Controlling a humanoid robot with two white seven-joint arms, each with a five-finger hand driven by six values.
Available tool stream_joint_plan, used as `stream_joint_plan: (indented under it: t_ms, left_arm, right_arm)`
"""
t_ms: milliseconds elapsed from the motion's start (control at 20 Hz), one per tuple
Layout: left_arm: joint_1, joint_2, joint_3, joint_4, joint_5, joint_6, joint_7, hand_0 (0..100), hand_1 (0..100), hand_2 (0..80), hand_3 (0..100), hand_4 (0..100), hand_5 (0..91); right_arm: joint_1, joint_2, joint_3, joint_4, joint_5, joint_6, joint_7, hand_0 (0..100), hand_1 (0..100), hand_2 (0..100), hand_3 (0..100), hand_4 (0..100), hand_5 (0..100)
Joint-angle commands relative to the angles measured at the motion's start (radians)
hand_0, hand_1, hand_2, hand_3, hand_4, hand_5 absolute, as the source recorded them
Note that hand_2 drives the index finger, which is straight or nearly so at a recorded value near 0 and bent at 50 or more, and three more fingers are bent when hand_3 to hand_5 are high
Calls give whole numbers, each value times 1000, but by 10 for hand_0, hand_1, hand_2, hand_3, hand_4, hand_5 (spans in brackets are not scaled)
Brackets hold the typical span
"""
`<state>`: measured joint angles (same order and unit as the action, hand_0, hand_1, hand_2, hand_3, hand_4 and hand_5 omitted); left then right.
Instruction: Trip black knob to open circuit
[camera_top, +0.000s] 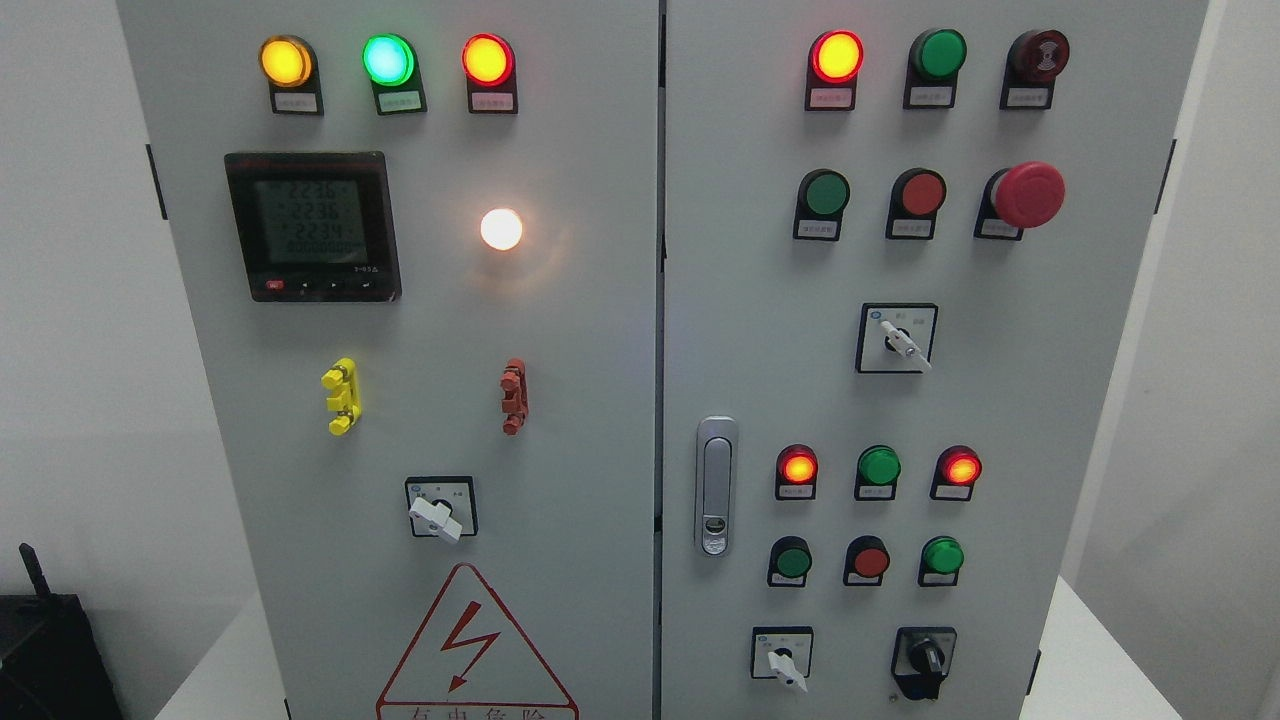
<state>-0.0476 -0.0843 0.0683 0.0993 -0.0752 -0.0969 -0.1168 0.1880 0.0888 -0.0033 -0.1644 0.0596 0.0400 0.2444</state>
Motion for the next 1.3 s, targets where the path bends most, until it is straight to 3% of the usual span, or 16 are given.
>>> stream_joint_plan:
  t_ms: [0,300,450,600,750,900,1250]
  left_arm:
    - [0,0,1,-16,0,0,0,120,389,0,0,0,0]
    - [0,0,1,-16,0,0,0,120,389,0,0,0,0]
    - [0,0,1,-16,0,0,0,120,389,0,0,0,0]
    - [0,0,1,-16,0,0,0,120,389,0,0,0,0]
    - [0,0,-1,-16,0,0,0,120,389,0,0,0,0]
    - [0,0,-1,-16,0,0,0,120,389,0,0,0,0]
    - [0,0,1,-16,0,0,0,120,389,0,0,0,0]
  right_arm:
    - [-2,0,-17,0,0,0,9,0,74,0,0,0,0]
    - [-2,0,-26,-17,-6,4,9,0,75,0,0,0,0]
    - [8,-1,-34,-102,-10,-5,1,0,71,0,0,0,0]
    - [44,-12,-35,-214,-14,-26,-45,0,62,0,0,0,0]
    - [85,-18,-35,-346,-14,-84,-62,0,42,0,0,0,0]
    - [91,-55,-35,-438,-12,-139,-77,0,39,0,0,0,0]
    - [96,-47,-37,-593,-7,-396,-109,0,18,0,0,0,0]
